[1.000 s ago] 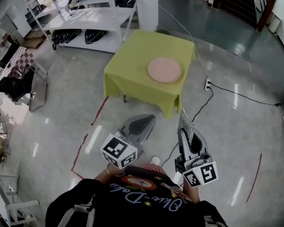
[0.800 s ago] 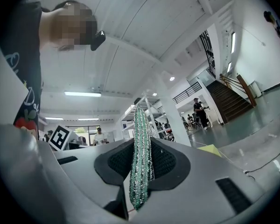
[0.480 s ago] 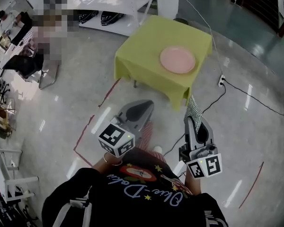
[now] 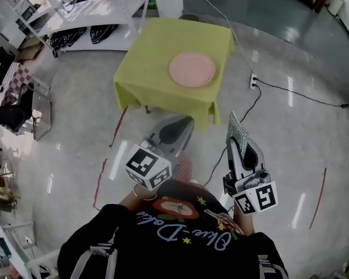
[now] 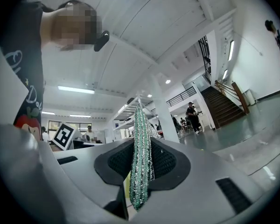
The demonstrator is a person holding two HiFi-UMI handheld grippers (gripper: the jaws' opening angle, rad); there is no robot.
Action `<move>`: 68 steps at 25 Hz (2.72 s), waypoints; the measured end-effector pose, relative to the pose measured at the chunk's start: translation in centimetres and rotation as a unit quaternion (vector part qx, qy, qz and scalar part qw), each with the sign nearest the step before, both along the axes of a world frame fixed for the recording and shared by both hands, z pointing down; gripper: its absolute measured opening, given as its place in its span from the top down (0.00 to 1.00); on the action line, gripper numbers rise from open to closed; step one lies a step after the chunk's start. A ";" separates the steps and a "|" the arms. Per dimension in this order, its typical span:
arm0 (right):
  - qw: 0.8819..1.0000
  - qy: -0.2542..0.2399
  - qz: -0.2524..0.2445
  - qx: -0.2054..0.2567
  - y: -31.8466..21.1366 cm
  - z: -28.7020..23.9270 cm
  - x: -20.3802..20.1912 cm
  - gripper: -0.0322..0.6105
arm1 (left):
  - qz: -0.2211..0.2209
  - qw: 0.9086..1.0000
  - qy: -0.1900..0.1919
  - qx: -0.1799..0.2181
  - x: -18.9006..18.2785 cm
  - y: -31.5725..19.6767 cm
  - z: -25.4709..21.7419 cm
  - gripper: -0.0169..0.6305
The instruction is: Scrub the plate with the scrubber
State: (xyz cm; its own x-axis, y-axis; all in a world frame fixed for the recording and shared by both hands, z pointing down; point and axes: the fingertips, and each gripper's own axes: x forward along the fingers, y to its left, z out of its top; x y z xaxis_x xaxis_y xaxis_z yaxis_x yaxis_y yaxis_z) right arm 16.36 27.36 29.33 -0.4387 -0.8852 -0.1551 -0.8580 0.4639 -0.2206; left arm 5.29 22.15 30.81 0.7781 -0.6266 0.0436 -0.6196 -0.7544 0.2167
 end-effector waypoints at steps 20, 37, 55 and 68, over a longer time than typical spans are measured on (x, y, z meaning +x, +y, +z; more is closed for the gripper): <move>0.999 0.048 0.011 -0.015 -16.6 -0.3 -2.1 0.85 | 0.018 0.999 0.026 -0.023 -1.2 -17.0 1.8 0.96; 0.995 0.092 0.023 -0.028 -31.2 0.5 -6.5 0.85 | -0.015 0.999 0.026 -0.024 -8.7 -32.6 4.3 0.96; 0.969 0.198 -0.048 -0.137 -43.6 12.9 -6.1 0.85 | -0.017 0.988 -0.108 -0.108 -8.8 -41.0 17.4 0.78; 0.912 0.323 -0.170 -0.189 -50.9 24.5 -8.8 0.85 | -0.020 0.960 -0.144 -0.241 -6.7 -44.5 27.4 0.78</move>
State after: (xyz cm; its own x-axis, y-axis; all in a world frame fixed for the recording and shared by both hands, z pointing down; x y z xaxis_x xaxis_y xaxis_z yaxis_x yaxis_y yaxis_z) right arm 7.57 -23.52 53.85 -0.5892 -0.6177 0.5209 -0.6862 0.7228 0.0811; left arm -1.39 -22.36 58.19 0.6658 -0.5096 0.5450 -0.7328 -0.5840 0.3491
